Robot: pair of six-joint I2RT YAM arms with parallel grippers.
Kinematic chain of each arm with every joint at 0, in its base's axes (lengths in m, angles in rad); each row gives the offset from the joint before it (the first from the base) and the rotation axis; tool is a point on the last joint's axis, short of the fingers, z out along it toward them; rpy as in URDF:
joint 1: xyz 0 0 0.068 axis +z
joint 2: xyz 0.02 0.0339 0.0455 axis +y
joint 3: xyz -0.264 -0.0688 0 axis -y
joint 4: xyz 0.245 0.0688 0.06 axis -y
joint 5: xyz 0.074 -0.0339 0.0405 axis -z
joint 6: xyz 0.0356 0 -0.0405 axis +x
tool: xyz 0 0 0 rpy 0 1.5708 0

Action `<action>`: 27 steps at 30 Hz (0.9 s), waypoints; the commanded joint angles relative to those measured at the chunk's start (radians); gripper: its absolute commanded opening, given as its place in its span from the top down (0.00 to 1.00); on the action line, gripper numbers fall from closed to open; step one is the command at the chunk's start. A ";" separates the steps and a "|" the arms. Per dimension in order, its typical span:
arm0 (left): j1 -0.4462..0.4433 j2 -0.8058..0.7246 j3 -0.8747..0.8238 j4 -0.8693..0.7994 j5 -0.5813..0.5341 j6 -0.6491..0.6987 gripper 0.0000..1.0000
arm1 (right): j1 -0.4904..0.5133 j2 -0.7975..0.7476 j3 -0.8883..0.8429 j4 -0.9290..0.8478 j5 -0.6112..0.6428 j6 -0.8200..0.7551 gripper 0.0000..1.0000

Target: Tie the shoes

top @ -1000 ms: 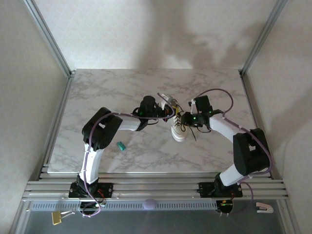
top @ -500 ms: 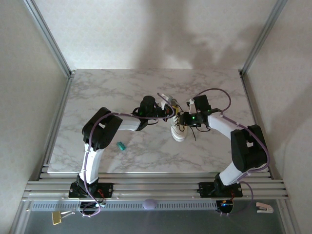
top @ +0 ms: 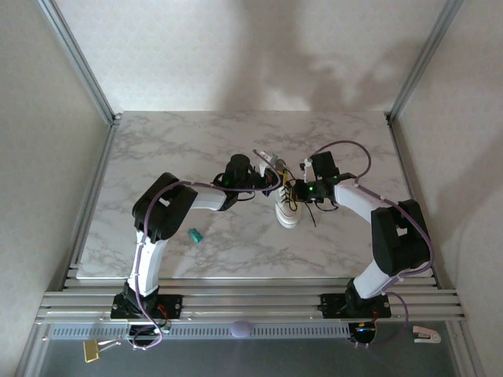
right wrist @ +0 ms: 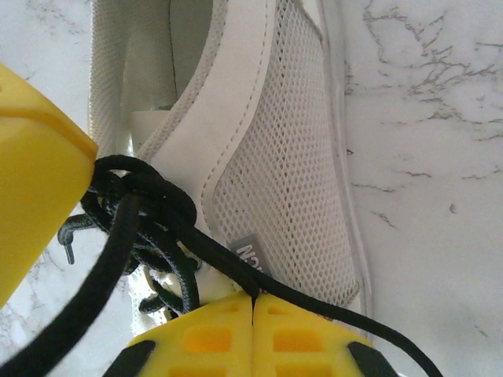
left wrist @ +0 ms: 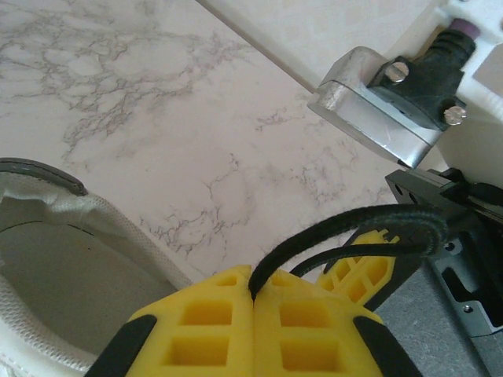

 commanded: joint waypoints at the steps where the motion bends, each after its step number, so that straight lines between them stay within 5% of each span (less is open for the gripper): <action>1: 0.010 0.011 0.009 0.049 0.008 -0.014 1.00 | 0.008 -0.085 -0.038 -0.005 0.049 0.027 1.00; 11: 0.013 0.007 -0.002 0.052 0.002 -0.014 1.00 | 0.008 -0.225 -0.131 -0.004 0.199 0.126 1.00; 27: 0.023 -0.003 -0.025 0.060 -0.023 -0.018 1.00 | 0.008 -0.211 -0.126 -0.136 0.311 0.235 1.00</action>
